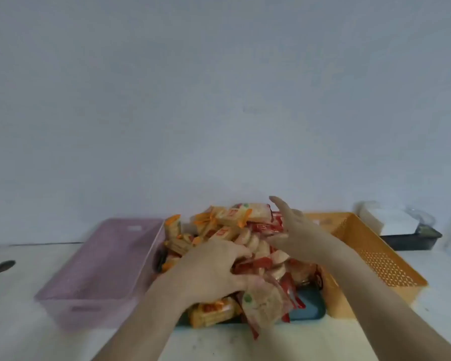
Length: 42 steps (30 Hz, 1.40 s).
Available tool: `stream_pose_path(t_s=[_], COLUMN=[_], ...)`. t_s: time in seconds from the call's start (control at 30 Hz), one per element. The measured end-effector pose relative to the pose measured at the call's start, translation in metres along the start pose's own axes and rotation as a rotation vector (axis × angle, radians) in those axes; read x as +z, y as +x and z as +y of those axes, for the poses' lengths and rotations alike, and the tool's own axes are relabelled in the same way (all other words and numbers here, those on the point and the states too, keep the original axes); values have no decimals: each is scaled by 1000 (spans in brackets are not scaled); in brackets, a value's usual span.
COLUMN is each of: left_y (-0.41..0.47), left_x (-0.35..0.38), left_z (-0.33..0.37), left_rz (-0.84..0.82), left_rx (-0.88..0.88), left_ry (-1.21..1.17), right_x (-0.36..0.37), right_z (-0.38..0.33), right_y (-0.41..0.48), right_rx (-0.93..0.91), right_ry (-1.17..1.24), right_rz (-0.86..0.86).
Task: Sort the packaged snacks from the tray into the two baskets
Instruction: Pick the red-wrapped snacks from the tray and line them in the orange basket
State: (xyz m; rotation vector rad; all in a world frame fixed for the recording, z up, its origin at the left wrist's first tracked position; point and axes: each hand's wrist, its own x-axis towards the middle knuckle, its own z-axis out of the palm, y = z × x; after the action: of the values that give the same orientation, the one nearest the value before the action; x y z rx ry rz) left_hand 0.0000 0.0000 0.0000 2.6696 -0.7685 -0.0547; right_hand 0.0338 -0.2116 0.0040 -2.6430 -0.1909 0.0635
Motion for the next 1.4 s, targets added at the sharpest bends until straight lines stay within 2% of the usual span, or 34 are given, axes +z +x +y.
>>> stream_pose_path(t_s=[0.1,0.17,0.27,0.37,0.5,0.6,0.67,0.73,0.83,0.97,1.03,1.1,1.17,1.27,1.4], left_y=[9,15,21,24,26,32,41,51,56,60,64,65,64,66,66], left_x=[59,88,109,112,96,86,85,90,96,107,112,109,108,111,108], left_z=[6,5,-4,-4,1,8,7,5,4,5,2,-3,-8,-11,-10], left_rz=[-219,-241,40,236,412,639,743,727,581,463,452,480,464,367,346], left_rx=[-2,-34,-19,-24,-165,-268,-276,-262,-295,-280,-297,-335,-360,-391,-356], left_ry=[163,229,317,204,-38,10,106,246,341,330,247,159,169,262,139], right_x=[38,59,77,91,96,85,81,85,92,103,109,111,111,109,111], right_z=[26,41,59,71,78,75,69,66,65,64,63,61,59,50,45], right_y=[1,4,8,5,10,6,1,2,6,5,7,9,8,7,5], right_rx=[47,47,22,20,-74,-113,-178,-235,-270,-305,-270,-224,-158,-81,15], right_ry=[-26,19,161,348,247,266,310,219,201,277,285,397,509,720,1116], right_rz=[30,48,135,275,339,376,442,483,370,108,128,246,309,304,232])
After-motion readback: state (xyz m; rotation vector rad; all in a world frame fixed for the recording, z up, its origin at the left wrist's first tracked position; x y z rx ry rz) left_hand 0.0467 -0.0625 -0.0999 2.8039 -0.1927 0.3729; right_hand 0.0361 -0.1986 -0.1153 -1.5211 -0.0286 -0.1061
